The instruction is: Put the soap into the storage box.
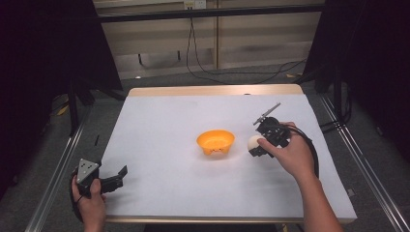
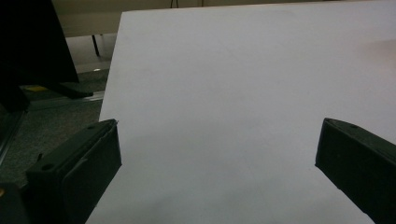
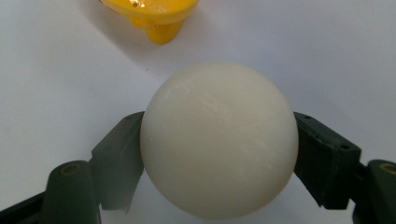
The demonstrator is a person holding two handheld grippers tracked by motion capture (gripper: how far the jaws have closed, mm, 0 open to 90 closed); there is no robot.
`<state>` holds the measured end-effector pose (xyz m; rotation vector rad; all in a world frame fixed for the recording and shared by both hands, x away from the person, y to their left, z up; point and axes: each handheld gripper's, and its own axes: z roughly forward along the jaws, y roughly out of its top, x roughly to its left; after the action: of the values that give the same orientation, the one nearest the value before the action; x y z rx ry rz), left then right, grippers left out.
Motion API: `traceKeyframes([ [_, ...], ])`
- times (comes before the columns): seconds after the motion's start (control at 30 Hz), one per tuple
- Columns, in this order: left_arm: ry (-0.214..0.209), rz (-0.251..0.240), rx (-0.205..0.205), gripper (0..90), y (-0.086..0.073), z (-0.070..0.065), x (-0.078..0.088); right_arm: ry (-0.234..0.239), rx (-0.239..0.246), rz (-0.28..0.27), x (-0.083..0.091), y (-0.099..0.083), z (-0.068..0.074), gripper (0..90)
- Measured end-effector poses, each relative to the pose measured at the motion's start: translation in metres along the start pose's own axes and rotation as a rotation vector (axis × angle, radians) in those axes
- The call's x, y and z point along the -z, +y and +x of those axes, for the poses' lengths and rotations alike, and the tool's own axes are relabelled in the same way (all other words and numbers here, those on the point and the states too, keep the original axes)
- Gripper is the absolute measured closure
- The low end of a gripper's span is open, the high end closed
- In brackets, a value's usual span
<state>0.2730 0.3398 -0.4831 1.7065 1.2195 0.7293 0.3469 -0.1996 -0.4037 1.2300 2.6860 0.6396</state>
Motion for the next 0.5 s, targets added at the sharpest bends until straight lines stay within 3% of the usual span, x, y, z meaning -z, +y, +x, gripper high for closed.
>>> traceKeyframes([
  [0.5,-0.004,0.001,0.001,0.0,0.0,0.0,0.0,0.016,0.037,-0.007,-0.002,0.023,0.006,24.2],
])
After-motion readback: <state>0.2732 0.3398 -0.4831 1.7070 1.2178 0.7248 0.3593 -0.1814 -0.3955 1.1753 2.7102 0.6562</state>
